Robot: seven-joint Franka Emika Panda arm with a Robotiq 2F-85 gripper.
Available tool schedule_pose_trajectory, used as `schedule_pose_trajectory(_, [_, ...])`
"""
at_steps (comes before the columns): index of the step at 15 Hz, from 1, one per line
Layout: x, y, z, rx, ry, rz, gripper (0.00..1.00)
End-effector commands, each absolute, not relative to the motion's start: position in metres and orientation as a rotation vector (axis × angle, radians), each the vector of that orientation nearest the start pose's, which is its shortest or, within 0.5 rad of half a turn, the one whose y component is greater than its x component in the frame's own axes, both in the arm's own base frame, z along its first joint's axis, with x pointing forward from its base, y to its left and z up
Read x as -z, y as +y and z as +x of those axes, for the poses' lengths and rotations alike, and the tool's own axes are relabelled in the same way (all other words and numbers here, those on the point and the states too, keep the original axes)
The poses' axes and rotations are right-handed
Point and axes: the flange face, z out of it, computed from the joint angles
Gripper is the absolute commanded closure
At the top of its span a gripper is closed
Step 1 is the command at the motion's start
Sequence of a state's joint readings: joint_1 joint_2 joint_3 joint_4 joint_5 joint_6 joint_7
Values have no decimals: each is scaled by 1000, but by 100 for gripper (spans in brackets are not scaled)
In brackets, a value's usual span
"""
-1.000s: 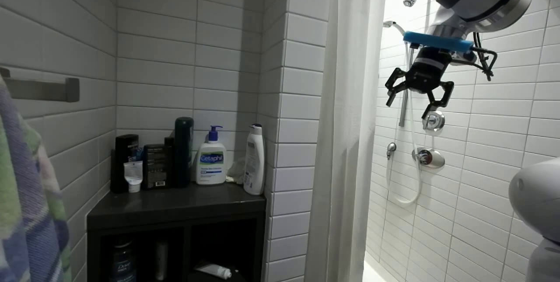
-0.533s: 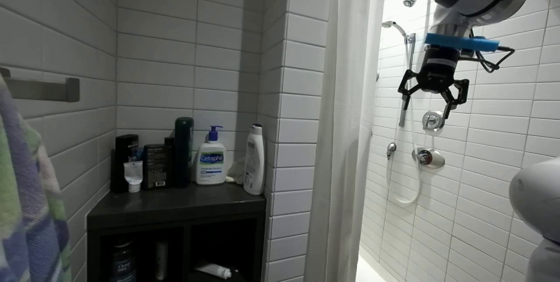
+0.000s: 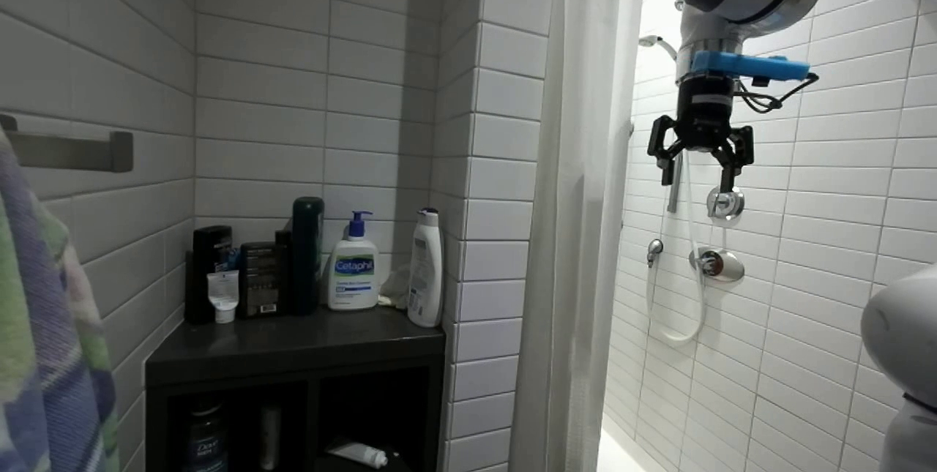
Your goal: Draw the shower curtain to the left.
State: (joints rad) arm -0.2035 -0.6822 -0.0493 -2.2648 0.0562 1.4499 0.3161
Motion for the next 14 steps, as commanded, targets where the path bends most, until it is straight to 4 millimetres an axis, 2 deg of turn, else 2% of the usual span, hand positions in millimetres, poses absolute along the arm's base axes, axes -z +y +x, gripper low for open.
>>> schedule_pose_trajectory(1, [-598, -46, 320, -316, 566, -3030, 0])
schedule_pose_trajectory(6, [-599, -16, 307, -458, 172, -3061, 0])
schedule_pose_trajectory(12, [-591, -8, 294, -636, -288, -3066, 0])
schedule_pose_trajectory(13, [-589, -7, 296, -578, -154, -3064, 0])
schedule_pose_trajectory(14, [-588, -6, 295, -595, -207, -3067, 0])
